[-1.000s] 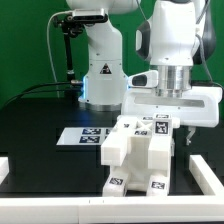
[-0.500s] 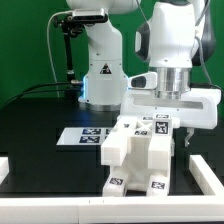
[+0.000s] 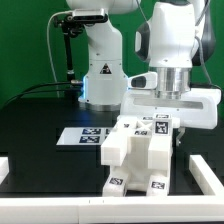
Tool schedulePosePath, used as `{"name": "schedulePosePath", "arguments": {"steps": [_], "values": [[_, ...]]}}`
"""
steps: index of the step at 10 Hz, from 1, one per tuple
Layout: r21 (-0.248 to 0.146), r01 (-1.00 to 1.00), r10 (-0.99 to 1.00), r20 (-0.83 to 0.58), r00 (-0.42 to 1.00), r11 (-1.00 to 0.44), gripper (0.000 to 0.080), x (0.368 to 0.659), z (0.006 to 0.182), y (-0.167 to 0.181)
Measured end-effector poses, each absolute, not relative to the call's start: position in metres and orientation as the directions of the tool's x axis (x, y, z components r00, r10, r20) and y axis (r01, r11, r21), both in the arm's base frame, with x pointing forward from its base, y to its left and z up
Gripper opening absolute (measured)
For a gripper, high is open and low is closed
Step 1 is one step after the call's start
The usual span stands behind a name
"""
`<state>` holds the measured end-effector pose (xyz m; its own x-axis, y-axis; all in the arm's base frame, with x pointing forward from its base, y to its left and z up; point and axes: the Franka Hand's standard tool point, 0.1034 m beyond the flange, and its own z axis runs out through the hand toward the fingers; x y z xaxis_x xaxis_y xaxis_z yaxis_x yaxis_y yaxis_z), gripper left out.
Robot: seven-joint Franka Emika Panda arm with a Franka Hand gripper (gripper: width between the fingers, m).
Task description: Assemble chair
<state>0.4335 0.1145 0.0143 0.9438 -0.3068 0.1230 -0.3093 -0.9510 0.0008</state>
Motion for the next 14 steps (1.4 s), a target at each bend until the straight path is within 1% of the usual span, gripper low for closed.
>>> {"name": "schedulePosePath", "arguments": {"steps": [5,6,7,8,9,10,11,12,13,14], "values": [[0.001,-0.309,-0.307,0.123,0.944,-0.951,0.0283,0.433,0.014,0.114],[0.005,-0.309,-0.307,0.105,0.946,-0.951,0.0283,0.431,0.016,0.116],[-0.003,-0.301,-0.301,0.06,0.952,-0.954,0.0284,0.428,0.039,0.122],[-0.04,-0.299,-0.301,0.058,0.952,-0.953,0.0284,0.427,0.07,0.123],[-0.069,-0.299,-0.302,0.045,0.952,-0.952,0.0284,0.421,0.096,0.119],[-0.084,-0.296,-0.298,0.021,0.954,-0.952,0.0284,0.42,0.12,0.116],[-0.09,-0.264,-0.268,0.035,0.963,-0.96,0.0284,0.427,0.15,0.104],[-0.109,-0.267,-0.273,0.038,0.961,-0.957,0.0284,0.445,0.174,0.08],[-0.109,-0.237,-0.244,0.055,0.968,-0.965,0.0284,0.466,0.187,0.06],[-0.099,-0.219,-0.226,0.067,0.972,-0.971,0.0284,0.484,0.195,0.048]]}}
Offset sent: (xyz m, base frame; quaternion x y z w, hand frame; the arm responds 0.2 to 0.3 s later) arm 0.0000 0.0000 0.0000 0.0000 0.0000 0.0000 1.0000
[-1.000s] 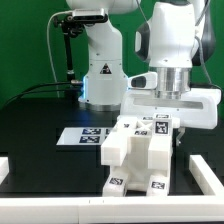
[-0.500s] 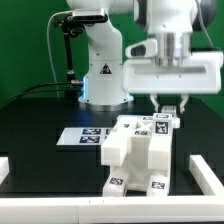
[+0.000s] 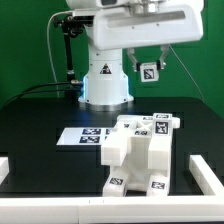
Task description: Assemble chair
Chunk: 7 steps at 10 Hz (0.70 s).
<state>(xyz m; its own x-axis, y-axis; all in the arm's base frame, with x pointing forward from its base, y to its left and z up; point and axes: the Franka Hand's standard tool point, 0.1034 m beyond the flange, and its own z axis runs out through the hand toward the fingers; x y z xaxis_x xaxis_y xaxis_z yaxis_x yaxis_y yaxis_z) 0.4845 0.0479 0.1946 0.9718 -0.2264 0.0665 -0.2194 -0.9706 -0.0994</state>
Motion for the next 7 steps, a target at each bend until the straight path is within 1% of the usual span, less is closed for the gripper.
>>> {"name": "schedulePosePath", "arguments": {"steps": [1,3,4,5,7], "values": [[-0.081,-0.216,-0.222,0.074,0.972,-0.973,0.0284,0.502,0.199,0.046],[-0.08,-0.215,-0.221,0.071,0.973,-0.973,0.0284,0.497,0.195,0.047],[-0.08,-0.191,-0.196,0.071,0.978,-0.978,0.0284,0.5,0.192,0.044],[-0.074,-0.16,-0.165,0.079,0.983,-0.984,0.0284,0.515,0.181,0.032],[-0.075,-0.124,-0.133,0.128,0.983,-0.989,0.0284,0.556,0.178,0.016]]}}
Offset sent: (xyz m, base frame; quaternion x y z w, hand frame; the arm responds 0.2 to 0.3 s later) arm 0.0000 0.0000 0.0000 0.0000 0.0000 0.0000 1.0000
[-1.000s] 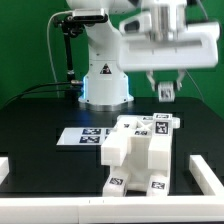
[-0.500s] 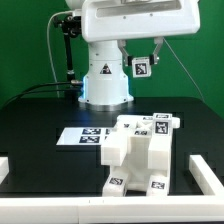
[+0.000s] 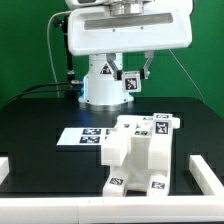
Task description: Assemble chair
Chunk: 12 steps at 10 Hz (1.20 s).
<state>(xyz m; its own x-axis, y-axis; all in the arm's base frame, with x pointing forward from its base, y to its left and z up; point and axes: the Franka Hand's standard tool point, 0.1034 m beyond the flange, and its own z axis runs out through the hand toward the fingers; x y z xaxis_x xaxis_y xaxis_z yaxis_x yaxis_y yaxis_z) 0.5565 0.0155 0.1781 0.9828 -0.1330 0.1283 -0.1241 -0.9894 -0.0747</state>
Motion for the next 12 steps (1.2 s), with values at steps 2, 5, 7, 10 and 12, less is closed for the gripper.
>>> {"name": "schedulePosePath", "arguments": {"steps": [2,5,7,10,12], "values": [[-0.026,-0.058,-0.063,0.231,0.971,-0.998,0.0284,0.576,0.164,0.004],[-0.028,-0.064,-0.069,0.221,0.973,-0.998,0.0284,0.573,0.162,0.004],[-0.02,-0.071,-0.073,0.202,0.977,-0.997,0.0284,0.57,0.152,0.002],[-0.015,-0.084,-0.085,0.173,0.981,-0.996,0.0284,0.571,0.146,0.006],[-0.009,-0.083,-0.083,0.18,0.98,-0.997,0.0284,0.571,0.142,0.006]]}}
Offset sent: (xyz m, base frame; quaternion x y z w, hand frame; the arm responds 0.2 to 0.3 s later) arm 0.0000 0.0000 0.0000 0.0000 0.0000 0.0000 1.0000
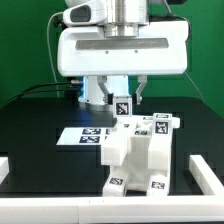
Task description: Assemble chair
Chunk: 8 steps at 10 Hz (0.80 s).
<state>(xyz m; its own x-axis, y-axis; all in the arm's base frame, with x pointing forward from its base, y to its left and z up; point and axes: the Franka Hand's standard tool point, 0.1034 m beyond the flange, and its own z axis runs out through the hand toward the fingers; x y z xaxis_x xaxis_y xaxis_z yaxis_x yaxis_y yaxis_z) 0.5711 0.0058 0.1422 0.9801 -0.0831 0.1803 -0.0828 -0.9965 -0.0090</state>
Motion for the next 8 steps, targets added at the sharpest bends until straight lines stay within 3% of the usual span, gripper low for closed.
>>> {"name": "schedulePosePath", "arguments": {"steps": [8], "values": [[0.004,-0.085,-0.083,0.157,0.984,-0.996,0.0284,0.559,0.123,0.005]]}}
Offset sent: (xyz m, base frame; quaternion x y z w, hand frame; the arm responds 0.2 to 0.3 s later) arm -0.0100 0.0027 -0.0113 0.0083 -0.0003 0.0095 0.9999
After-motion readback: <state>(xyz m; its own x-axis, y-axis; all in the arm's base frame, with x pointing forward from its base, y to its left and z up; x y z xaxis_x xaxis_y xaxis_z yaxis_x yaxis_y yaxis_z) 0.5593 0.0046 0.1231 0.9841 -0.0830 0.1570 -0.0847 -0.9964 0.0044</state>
